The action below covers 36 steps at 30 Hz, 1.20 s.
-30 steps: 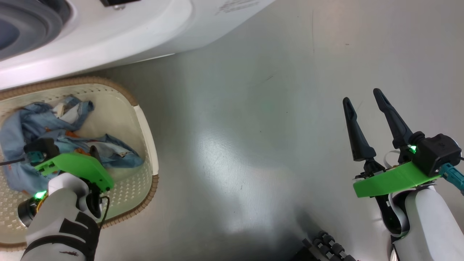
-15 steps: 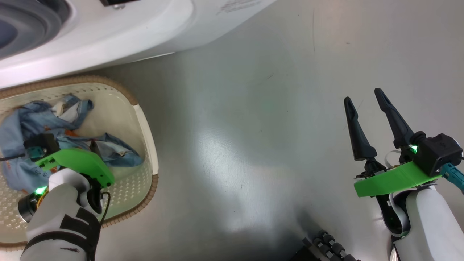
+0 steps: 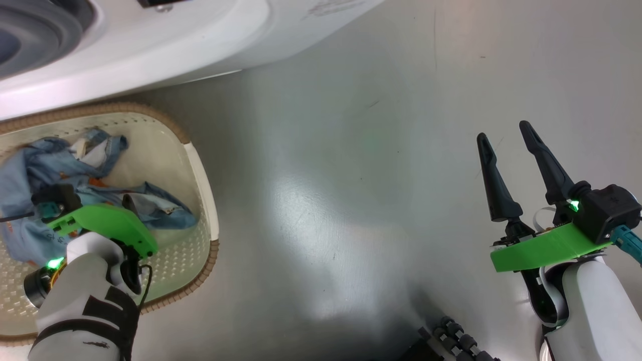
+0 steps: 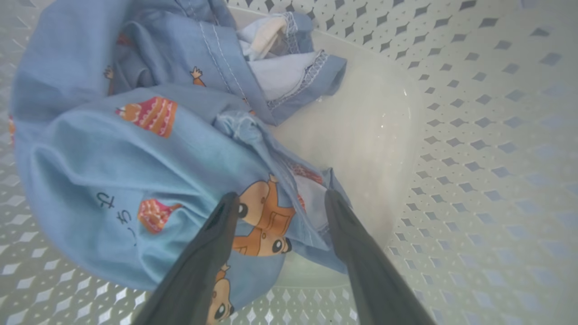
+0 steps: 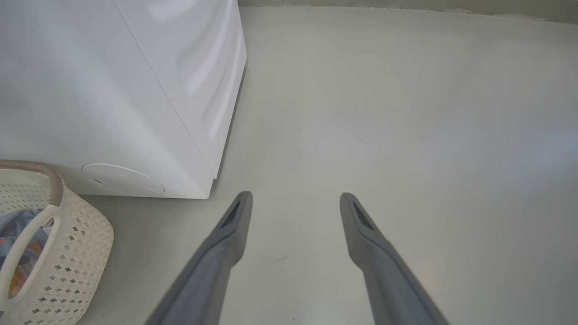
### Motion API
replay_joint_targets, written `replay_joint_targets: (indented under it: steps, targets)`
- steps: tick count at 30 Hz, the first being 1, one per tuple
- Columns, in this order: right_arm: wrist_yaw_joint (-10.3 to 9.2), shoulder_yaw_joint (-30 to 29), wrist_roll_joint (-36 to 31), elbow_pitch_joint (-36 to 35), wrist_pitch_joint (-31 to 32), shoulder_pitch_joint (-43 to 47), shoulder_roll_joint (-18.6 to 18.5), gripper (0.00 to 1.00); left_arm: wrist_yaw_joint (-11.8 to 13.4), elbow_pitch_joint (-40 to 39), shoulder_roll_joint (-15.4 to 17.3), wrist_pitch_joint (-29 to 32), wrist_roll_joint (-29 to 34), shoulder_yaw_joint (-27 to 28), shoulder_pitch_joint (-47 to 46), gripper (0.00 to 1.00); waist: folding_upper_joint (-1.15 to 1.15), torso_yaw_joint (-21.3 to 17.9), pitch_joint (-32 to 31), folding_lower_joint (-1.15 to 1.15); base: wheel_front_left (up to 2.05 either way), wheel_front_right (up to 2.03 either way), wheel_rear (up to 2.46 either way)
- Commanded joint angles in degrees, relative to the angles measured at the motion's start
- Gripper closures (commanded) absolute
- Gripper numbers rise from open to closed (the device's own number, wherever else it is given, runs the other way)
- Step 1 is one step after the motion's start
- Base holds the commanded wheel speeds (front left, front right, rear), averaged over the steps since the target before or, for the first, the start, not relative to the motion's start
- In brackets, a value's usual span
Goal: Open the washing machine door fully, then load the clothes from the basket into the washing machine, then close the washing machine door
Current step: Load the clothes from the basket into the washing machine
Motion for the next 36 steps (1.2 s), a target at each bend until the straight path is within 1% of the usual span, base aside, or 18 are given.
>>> replay_joint_targets:
  steps: [1, 32, 33, 36]
  targets:
    - [0.08, 0.8, -0.1, -1.2, -0.3, 1.2, -0.5, 0.00, 0.5, -0.1, 1.8, -0.8, -0.9, 0.7, 1.4, 0.00, 0.00, 0.0, 0.1, 0.00, 0.00, 0.00, 0.00]
    - [0.08, 0.5, -0.1, -1.3, -0.3, 0.9, -0.7, 0.00, 0.8, -0.1, 2.0, -1.5, -2.4, -0.7, 0.5, 0.00, 0.00, 0.1, 1.8, 0.00, 0.00, 0.00, 0.00]
    - [0.08, 0.4, -0.1, -1.3, -0.3, 0.9, -0.7, 0.00, 0.8, -0.1, 1.9, -1.5, -2.4, -0.7, 0.4, 0.01, 0.00, 0.1, 1.9, 0.00, 0.00, 0.00, 0.00]
    - [0.08, 0.4, -0.1, -1.3, -0.3, 0.8, -0.7, 0.00, 0.7, -0.1, 1.9, -1.5, -2.6, -0.8, 0.3, 0.26, 0.00, 0.2, 2.0, 0.00, 0.00, 0.00, 0.00]
